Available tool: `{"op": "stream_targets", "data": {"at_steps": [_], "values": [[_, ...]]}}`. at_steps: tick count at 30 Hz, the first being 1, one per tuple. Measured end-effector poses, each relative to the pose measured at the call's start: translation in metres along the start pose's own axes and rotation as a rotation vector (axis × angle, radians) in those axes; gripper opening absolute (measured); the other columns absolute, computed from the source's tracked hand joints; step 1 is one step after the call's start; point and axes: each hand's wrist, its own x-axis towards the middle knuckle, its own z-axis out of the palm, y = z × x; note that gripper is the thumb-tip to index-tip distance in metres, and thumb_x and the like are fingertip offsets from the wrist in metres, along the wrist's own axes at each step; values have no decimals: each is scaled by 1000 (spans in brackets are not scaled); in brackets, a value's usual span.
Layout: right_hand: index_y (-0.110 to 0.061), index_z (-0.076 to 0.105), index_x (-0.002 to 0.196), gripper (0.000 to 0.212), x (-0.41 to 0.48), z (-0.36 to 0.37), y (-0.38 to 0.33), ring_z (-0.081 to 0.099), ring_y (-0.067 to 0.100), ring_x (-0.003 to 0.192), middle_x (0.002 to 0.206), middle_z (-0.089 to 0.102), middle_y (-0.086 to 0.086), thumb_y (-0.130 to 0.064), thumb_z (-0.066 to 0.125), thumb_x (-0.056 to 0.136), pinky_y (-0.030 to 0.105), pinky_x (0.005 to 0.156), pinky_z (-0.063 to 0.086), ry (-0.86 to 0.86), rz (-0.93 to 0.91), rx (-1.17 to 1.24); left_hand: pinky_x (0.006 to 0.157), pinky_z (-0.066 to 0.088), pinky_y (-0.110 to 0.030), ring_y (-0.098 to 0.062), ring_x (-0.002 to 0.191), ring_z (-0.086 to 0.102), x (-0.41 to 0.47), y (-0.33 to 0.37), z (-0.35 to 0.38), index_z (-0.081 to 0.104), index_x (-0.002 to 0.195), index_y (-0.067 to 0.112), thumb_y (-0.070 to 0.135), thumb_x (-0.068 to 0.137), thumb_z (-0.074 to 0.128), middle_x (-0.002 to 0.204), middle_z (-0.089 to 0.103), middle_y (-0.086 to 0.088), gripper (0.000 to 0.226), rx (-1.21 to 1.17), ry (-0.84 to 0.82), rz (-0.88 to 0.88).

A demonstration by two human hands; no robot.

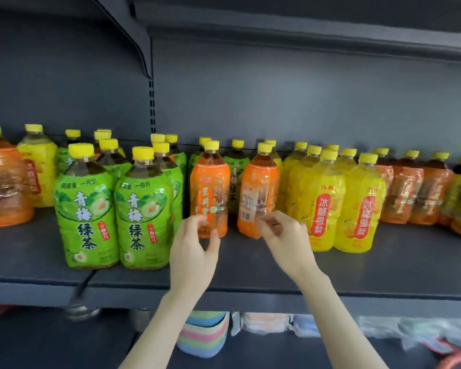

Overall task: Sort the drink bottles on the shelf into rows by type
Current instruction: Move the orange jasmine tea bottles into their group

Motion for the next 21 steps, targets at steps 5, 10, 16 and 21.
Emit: {"op": "stream_targets", "data": {"at_steps": [5, 10, 16, 21], "values": [[-12, 60, 119, 30, 31, 2, 19, 60, 22, 106, 118, 61, 6, -21, 63, 90, 40, 87, 53, -16, -4, 80, 89, 35, -24, -24, 120, 46, 28, 8, 22, 36, 136, 9, 25, 85, 65, 132, 46, -11, 61, 89, 3, -105], [-13, 26, 147, 66, 60, 14, 30, 39, 21, 134, 148, 37, 7, -29, 60, 92, 36, 107, 39, -12, 29, 182, 109, 30, -39, -25, 137, 31, 53, -2, 39, 10, 148, 11, 39, 82, 68, 151, 28, -10, 92, 29, -60, -226], [-23, 8, 152, 76, 75, 32, 43, 34, 21, 140, 154, 32, 1, -48, 49, 93, 47, 113, 33, -87, 212, 453, 102, 37, -38, -22, 128, 44, 69, -21, 51, 12, 148, 23, 48, 80, 66, 143, 42, -1, 90, -172, -116, -405], [-17, 25, 147, 81, 70, 44, 51, 37, 27, 134, 146, 33, 9, -59, 55, 85, 46, 110, 37, 28, 193, 128, 99, 45, -41, -19, 118, 54, 57, -32, 55, 30, 142, 22, 50, 78, 67, 132, 54, 0, 80, -118, -34, -335]]}}
